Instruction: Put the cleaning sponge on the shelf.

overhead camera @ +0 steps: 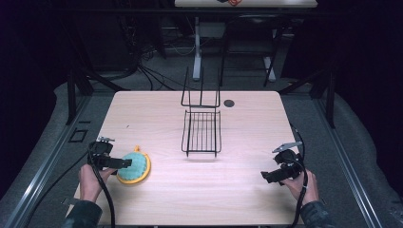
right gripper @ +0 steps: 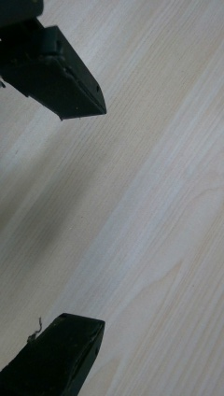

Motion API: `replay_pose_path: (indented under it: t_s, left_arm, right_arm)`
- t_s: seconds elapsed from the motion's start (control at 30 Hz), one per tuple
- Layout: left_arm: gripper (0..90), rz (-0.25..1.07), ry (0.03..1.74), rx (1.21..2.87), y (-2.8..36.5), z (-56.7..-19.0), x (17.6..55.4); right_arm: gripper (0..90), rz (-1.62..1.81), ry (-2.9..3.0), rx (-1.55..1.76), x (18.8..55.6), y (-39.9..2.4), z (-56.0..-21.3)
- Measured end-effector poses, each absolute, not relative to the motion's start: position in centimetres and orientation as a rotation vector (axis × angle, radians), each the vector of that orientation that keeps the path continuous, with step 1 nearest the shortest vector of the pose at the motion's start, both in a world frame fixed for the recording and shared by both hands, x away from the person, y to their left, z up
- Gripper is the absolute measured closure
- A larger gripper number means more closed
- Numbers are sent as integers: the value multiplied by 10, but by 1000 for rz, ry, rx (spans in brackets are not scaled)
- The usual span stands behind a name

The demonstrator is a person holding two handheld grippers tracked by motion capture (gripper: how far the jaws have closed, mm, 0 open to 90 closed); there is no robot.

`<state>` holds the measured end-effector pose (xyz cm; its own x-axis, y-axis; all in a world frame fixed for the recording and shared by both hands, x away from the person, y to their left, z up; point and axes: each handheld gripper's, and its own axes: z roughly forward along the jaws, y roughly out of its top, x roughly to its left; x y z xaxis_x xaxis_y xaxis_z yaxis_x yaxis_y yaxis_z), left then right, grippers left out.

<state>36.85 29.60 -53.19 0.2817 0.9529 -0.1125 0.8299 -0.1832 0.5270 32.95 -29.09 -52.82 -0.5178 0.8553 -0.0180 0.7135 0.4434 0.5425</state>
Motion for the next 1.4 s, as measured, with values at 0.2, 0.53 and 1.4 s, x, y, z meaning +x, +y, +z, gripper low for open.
replay_pose_path:
  t_s: [0.2,0.53,1.4]
  left_arm:
    - [200,263,1599,2048,299,-546,373]
    - [528,276,1564,2070,289,-547,368]
    - [867,456,1490,2059,286,-532,356]
  right_arm:
    - [0,677,2417,1340,330,-292,-530]
    - [3,658,2434,1345,329,-292,-531]
    - [18,675,2415,1302,327,-292,-525]
